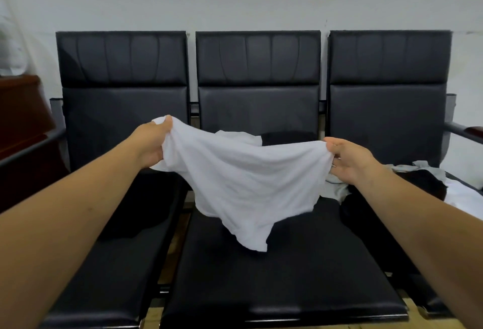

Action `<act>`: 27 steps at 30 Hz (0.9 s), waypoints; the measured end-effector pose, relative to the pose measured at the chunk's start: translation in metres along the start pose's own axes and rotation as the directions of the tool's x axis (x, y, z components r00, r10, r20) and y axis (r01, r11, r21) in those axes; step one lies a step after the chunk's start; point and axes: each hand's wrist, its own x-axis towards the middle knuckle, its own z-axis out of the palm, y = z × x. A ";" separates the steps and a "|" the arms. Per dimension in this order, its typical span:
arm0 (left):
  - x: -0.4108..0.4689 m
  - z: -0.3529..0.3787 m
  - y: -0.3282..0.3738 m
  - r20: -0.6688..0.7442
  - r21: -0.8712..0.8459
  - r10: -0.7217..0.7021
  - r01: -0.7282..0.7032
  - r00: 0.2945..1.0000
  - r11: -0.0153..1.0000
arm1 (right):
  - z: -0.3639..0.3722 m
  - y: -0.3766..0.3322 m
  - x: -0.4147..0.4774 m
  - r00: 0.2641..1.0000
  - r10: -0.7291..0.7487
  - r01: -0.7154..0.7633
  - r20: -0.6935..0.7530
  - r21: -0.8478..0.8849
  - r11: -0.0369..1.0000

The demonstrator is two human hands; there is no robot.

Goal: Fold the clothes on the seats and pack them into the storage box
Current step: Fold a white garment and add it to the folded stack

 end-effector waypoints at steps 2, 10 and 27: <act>0.002 0.006 0.014 -0.020 -0.021 0.008 -0.009 1.000 1.000 | 0.005 -0.007 0.002 0.998 -0.059 0.059 0.005 0.041 0.997; 0.020 0.015 0.051 0.152 -0.154 0.023 0.001 0.988 0.988 | 0.020 -0.052 0.006 0.972 -0.235 0.235 -0.020 0.176 0.956; 0.025 0.031 0.100 0.111 -0.035 0.218 -0.216 0.970 0.976 | 0.017 -0.125 0.006 0.905 -0.422 0.424 -0.049 0.090 0.901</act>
